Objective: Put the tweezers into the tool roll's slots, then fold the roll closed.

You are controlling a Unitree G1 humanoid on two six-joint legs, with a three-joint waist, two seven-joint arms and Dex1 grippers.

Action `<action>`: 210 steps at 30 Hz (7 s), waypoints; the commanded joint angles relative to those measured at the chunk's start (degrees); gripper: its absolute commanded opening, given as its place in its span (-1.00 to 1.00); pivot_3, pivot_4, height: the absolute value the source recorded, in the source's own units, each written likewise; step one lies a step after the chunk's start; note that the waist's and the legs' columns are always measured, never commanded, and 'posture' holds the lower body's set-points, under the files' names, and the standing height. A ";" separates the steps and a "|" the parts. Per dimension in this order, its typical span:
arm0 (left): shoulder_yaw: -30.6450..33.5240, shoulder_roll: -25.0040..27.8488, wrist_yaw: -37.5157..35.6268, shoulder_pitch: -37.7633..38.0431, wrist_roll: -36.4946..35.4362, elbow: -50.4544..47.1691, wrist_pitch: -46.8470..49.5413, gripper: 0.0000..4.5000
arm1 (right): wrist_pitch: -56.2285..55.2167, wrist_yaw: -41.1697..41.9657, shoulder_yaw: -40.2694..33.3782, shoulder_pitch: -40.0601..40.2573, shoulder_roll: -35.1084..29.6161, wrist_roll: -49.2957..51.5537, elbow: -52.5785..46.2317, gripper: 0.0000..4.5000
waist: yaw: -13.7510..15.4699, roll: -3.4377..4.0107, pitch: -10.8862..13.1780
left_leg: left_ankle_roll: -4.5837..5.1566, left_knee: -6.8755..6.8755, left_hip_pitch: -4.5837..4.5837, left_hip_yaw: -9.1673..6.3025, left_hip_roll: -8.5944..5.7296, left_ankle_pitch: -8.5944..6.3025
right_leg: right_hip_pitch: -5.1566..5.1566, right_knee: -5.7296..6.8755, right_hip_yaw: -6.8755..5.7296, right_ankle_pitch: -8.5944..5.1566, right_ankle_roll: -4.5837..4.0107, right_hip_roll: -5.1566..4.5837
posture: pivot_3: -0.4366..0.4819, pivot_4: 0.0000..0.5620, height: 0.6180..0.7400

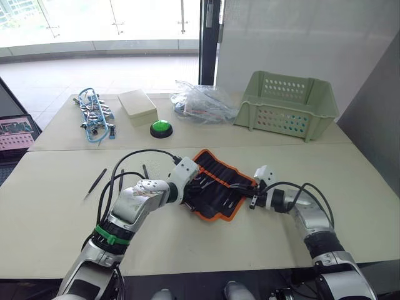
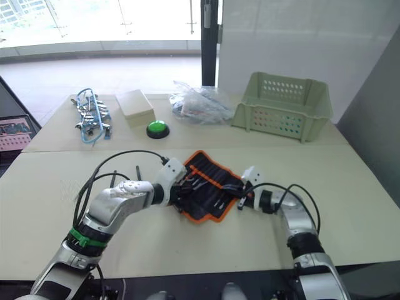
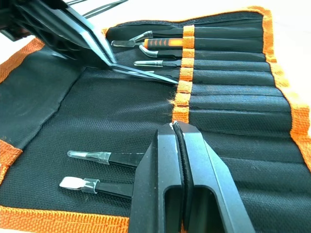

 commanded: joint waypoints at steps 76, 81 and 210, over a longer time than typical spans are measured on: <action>65.46 -8.28 -7.39 70.19 -15.87 -14.16 -43.92 0.99 | 0.53 1.10 0.23 4.06 -2.79 0.76 1.15 -1.00 | 1.10 -0.23 -0.07 | 0.01 0.02 -0.12 0.01 0.10 -0.02 | 0.07 -0.29 -0.04 -0.06 -0.03 0.03 | -0.05 -0.47 1.00; 63.51 -5.33 -6.01 66.94 -15.57 -12.44 -43.10 0.99 | 0.14 1.18 0.22 3.34 -2.54 0.42 2.17 -1.00 | 1.08 -0.26 -0.08 | 0.01 0.02 -0.10 0.01 0.11 -0.02 | 0.07 -0.27 -0.04 -0.07 -0.03 0.05 | -0.05 -0.47 1.00; -4.54 -16.17 -9.38 -13.04 12.95 25.30 -15.78 -0.62 | 1.98 -7.75 -0.79 8.85 -2.89 -0.97 -4.52 -1.00 | 2.77 -0.28 -0.07 | -0.01 0.26 -0.17 -0.05 -0.09 0.00 | 0.18 -0.20 -0.06 -0.03 0.09 -0.04 | -0.05 -0.47 1.00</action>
